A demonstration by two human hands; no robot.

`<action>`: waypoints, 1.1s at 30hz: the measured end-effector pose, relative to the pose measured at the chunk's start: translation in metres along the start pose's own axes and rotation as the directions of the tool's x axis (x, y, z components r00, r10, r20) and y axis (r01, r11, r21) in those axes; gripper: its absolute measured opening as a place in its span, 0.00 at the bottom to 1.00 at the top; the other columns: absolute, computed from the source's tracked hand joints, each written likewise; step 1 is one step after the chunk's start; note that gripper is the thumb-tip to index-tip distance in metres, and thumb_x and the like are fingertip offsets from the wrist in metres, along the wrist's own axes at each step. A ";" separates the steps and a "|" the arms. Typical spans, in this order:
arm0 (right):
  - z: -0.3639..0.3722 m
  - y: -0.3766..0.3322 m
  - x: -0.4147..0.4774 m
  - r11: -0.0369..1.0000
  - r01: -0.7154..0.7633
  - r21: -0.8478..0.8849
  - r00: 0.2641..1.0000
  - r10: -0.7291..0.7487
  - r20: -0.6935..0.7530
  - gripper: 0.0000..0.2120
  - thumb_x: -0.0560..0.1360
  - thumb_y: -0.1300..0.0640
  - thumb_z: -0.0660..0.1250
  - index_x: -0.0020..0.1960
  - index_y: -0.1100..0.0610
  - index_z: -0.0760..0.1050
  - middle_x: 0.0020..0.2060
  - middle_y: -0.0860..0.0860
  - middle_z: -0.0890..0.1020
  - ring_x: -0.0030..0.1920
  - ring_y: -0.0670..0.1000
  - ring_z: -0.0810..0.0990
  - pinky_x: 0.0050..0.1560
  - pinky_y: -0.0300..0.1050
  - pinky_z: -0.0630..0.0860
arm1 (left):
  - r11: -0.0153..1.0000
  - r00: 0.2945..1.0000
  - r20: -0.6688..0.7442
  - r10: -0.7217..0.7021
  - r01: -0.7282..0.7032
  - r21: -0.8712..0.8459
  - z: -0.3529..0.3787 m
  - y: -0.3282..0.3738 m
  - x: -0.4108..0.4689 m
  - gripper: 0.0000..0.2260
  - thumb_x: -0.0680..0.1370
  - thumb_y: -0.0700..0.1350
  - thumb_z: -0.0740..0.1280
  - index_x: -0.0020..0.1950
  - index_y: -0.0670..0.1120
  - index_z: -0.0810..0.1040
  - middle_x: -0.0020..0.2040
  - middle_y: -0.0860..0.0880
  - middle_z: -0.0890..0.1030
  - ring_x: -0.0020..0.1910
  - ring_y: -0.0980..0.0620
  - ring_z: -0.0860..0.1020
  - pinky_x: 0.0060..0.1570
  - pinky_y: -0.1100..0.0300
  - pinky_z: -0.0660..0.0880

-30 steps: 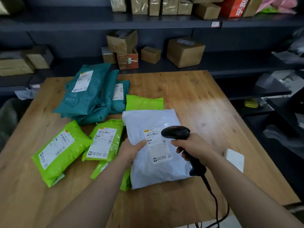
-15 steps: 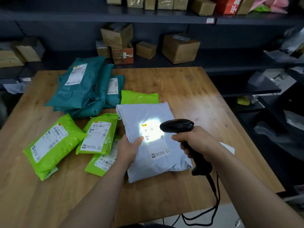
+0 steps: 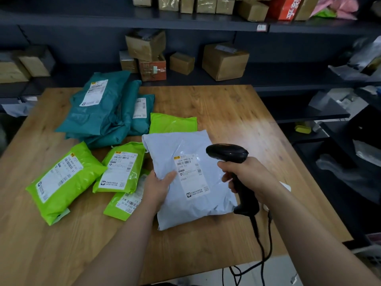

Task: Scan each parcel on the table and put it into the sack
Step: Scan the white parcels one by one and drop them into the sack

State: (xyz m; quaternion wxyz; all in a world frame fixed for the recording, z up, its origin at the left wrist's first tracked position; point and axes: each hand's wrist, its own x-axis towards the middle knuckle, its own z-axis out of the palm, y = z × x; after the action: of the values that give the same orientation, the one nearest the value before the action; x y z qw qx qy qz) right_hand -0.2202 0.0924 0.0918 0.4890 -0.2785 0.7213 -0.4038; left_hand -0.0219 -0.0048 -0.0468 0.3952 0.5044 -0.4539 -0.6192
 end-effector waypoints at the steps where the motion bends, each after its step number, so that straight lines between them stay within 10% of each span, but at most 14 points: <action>1: -0.001 0.004 0.005 1.000 0.005 0.016 1.000 -0.005 -0.018 0.09 0.73 0.55 0.73 0.48 0.59 0.80 0.35 0.54 0.82 0.32 0.51 0.80 0.35 0.45 0.78 | 0.999 1.000 0.010 -0.019 0.019 -0.030 0.002 0.005 -0.001 0.11 0.74 0.42 0.73 0.55 0.49 0.80 0.51 0.50 0.84 0.50 0.51 0.83 0.48 0.55 0.79; 15: 0.063 0.011 0.024 0.986 -0.134 0.094 0.930 0.093 0.356 0.08 0.72 0.52 0.70 0.41 0.57 0.80 0.33 0.52 0.76 0.34 0.51 0.76 0.36 0.43 0.71 | 0.974 0.996 -0.090 -0.024 0.003 -0.225 -0.086 0.083 -0.056 0.10 0.75 0.39 0.71 0.55 0.45 0.78 0.48 0.47 0.86 0.45 0.50 0.84 0.40 0.58 0.81; 19: 0.125 -0.004 0.011 0.982 -0.158 0.107 0.869 0.087 0.486 0.09 0.68 0.50 0.72 0.40 0.56 0.82 0.30 0.50 0.82 0.28 0.47 0.81 0.27 0.37 0.74 | 0.971 0.987 -0.159 0.022 -0.059 -0.233 -0.144 0.101 -0.084 0.09 0.75 0.39 0.71 0.54 0.45 0.78 0.46 0.47 0.86 0.42 0.50 0.85 0.35 0.60 0.80; 28: 0.330 -0.029 -0.071 0.989 -0.090 0.118 0.760 -0.008 0.649 0.09 0.64 0.51 0.73 0.39 0.56 0.84 0.39 0.53 0.85 0.38 0.51 0.83 0.38 0.42 0.80 | 0.963 0.907 -0.404 0.117 -0.203 -0.176 -0.353 0.122 -0.177 0.16 0.71 0.46 0.74 0.57 0.51 0.77 0.48 0.52 0.86 0.44 0.51 0.85 0.37 0.59 0.81; 33: 0.473 -0.025 -0.133 0.998 0.029 0.053 0.736 -0.058 0.674 0.06 0.74 0.55 0.71 0.46 0.58 0.82 0.43 0.55 0.85 0.42 0.53 0.83 0.43 0.43 0.78 | 0.982 0.824 -0.545 0.156 -0.188 -0.002 -0.490 0.118 -0.235 0.22 0.72 0.51 0.75 0.63 0.57 0.72 0.55 0.55 0.83 0.52 0.51 0.83 0.51 0.49 0.79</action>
State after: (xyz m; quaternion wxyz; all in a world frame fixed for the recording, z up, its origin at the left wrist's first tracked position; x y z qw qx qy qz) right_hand 0.2690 0.0383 0.0843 0.7129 -0.4130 0.4803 -0.3008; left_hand 0.5060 0.1050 0.0904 0.5756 0.6046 -0.3497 -0.4252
